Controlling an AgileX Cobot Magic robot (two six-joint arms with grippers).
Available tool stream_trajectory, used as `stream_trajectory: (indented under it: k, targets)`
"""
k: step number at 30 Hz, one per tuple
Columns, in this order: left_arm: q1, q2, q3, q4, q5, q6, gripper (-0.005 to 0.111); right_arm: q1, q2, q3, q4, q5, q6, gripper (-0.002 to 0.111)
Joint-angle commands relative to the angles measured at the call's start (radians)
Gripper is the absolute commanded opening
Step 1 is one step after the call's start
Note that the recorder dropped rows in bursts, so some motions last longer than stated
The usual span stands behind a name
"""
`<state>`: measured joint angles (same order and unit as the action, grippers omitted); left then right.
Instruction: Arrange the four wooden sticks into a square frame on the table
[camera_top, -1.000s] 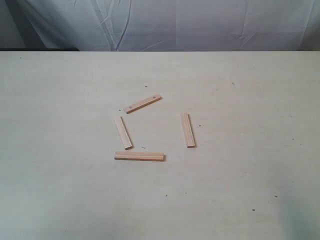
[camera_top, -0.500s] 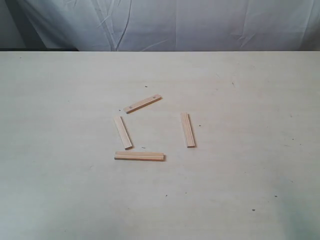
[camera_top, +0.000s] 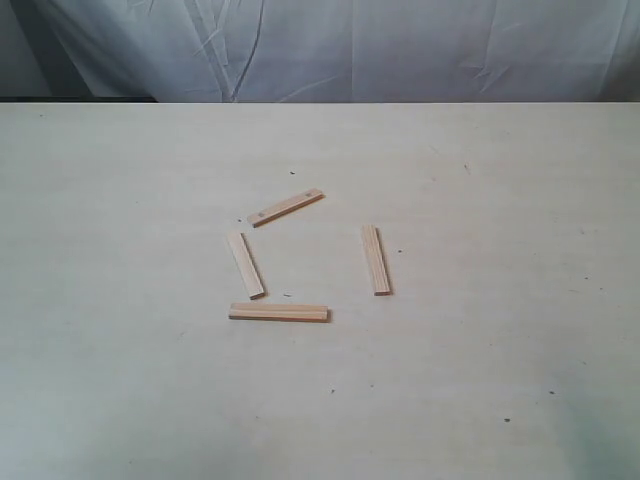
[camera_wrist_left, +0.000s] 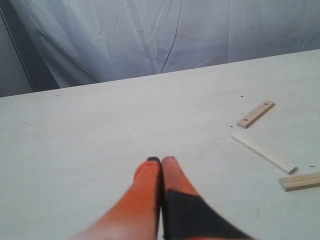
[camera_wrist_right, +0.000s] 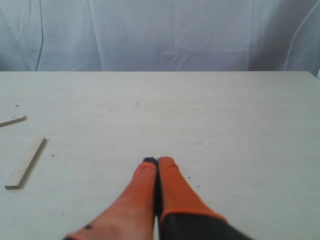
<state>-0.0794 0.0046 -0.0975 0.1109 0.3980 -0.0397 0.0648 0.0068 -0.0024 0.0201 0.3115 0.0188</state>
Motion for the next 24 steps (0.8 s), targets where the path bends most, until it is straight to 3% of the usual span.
stream_trajectory:
  k: [1,10,15,20,24]
  targets:
    - [0.006,-0.005,0.005,0.001,-0.009,-0.003,0.000,-0.007,-0.007,0.002,0.002,-0.007,0.000,0.000]
    - [0.006,-0.005,0.005,0.019,-0.009,-0.003,0.000,-0.007,-0.007,0.002,0.005,-0.020,0.000,0.000]
    - [0.006,-0.005,0.005,0.141,-0.028,-0.003,0.000,-0.007,-0.007,0.002,0.012,-0.197,0.000,0.000]
    - [0.006,-0.005,0.005,0.169,-0.165,-0.003,0.000,-0.007,-0.007,0.002,0.012,-0.357,0.000,0.000]
    - [0.006,-0.005,0.005,0.225,-0.330,-0.003,0.000,-0.007,-0.007,0.002,0.012,-0.373,0.000,0.000]
